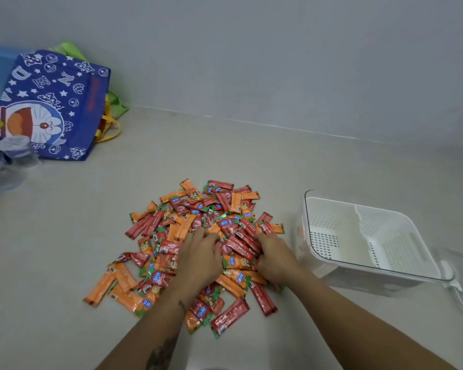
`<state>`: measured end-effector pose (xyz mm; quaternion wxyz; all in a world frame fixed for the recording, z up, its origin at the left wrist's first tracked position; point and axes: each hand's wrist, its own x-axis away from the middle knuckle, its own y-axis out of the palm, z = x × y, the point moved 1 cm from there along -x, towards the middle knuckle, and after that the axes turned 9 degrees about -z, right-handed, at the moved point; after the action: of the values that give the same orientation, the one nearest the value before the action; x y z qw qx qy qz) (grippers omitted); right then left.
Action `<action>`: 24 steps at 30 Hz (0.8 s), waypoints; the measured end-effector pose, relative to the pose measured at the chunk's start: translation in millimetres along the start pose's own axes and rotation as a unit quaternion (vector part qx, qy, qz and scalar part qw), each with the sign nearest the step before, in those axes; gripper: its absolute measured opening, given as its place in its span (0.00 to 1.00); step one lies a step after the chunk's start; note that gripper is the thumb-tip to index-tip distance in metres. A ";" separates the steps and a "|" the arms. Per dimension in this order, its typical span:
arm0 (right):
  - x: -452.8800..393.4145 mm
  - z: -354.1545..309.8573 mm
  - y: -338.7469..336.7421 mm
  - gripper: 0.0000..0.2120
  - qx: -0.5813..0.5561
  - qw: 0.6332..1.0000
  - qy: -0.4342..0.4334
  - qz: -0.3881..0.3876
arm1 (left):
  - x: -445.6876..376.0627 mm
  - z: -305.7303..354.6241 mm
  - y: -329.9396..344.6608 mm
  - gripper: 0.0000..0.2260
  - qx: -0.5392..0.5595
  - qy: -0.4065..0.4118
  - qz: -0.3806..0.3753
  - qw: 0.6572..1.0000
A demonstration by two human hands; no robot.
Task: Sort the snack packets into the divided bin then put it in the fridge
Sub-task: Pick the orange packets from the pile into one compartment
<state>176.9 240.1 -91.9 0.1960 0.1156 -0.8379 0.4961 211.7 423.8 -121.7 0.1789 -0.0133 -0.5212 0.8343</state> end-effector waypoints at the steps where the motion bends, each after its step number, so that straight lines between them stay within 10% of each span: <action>1: -3.8 1.0 1.6 0.20 0.001 1.000 0.002 0.001 | -2.8 -1.5 2.3 0.14 -0.001 -0.003 0.017 1.000; 7: -19.3 0.6 7.3 0.08 -0.002 0.999 -0.035 -0.009 | -20.6 -1.1 3.7 0.13 -0.021 -0.007 0.077 0.997; 14: -13.5 4.9 -5.8 0.04 -0.025 0.997 -0.019 0.063 | -36.2 15.2 7.8 0.33 -0.043 -0.084 -0.027 0.995; 24: 24.4 15.0 24.0 0.09 0.070 0.997 0.043 0.015 | -21.7 12.2 18.3 0.25 -0.089 -0.053 -0.018 0.994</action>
<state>142.5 238.5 -106.5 0.2156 0.0955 -0.7934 0.5612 224.3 399.3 -135.7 0.1642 0.0243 -0.6023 0.7808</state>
